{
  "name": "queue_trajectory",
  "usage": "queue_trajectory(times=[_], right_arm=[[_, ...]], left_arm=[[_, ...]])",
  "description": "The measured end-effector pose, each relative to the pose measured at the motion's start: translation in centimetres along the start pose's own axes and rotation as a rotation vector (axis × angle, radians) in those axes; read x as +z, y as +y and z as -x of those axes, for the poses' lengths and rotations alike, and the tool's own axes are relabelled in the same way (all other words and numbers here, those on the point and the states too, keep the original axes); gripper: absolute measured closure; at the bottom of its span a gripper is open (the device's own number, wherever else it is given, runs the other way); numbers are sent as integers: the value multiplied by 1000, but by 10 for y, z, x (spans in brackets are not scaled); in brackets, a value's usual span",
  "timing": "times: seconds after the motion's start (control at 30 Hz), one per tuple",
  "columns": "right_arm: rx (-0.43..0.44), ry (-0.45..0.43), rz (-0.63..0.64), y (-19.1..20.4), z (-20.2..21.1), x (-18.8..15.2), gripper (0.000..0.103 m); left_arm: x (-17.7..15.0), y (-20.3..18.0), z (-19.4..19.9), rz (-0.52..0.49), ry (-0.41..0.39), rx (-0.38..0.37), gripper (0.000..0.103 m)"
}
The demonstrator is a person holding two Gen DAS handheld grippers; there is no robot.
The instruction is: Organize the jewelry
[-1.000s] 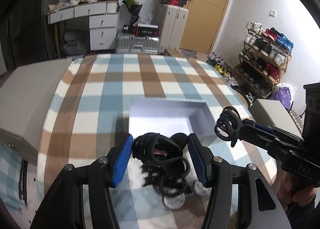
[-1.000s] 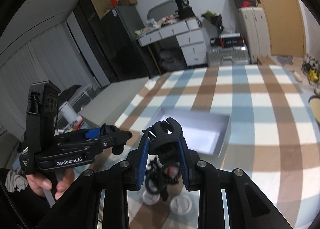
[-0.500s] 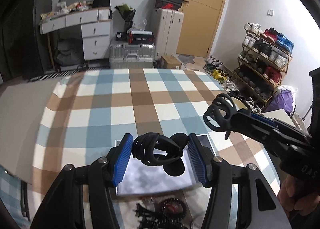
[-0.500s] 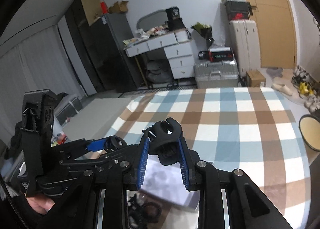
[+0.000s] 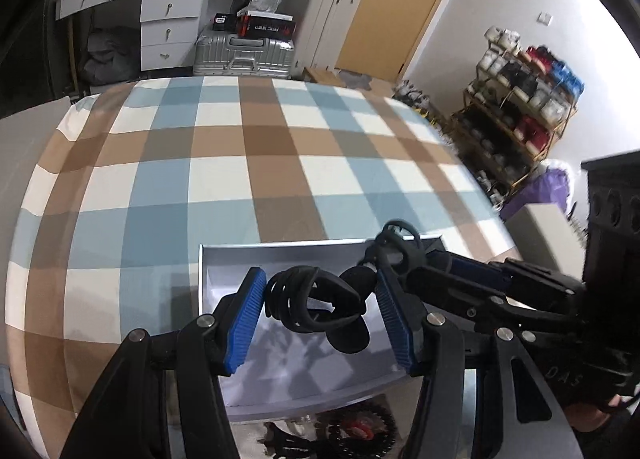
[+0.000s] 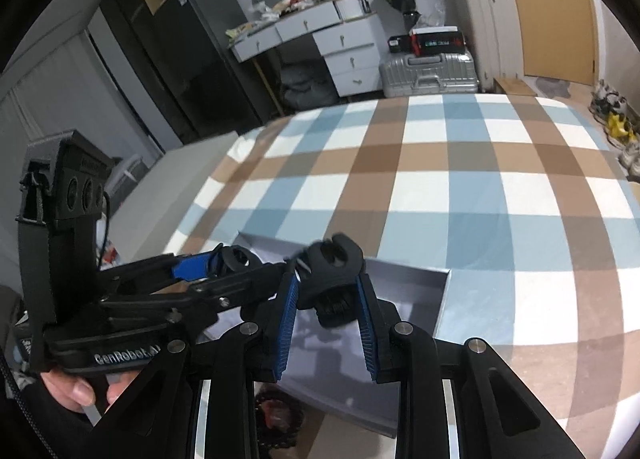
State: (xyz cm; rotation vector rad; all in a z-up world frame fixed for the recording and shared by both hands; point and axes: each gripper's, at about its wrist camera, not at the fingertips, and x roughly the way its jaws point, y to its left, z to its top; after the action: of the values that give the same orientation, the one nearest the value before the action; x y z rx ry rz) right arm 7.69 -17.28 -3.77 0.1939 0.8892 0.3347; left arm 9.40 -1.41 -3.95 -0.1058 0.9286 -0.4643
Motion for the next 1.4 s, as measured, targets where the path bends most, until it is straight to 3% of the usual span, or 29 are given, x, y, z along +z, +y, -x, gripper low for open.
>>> queue_trajectory(times=[0.3,0.57,0.67,0.83,0.9,1.07,1.13,1.23,1.4], right_arm=[[-11,24,-16,-2,-8,-6,75],[-2,23,-9,2,-7,-8,73],[-1,6,23,8,-4,-8,67],[-20,-83,68,16,15,-7,42],[-36,-134,83,18,27,-8,29],[-74,-253,97,20,52,-11,11],[-115,-298,103,23,60,-13,0],[-138,-363,124,28,72,-15,0],[-98,-431,129,36,89,-19,0]], left_arm=[[3,21,-3,115,12,-49,52],[4,21,-3,118,6,-63,51],[4,17,0,101,3,-73,46],[3,14,15,78,-58,-50,36],[1,15,24,72,-87,-28,35],[-5,16,47,57,-166,79,34],[-8,15,52,62,-173,140,26],[-14,13,65,58,-204,194,22],[-22,10,80,36,-271,274,15]])
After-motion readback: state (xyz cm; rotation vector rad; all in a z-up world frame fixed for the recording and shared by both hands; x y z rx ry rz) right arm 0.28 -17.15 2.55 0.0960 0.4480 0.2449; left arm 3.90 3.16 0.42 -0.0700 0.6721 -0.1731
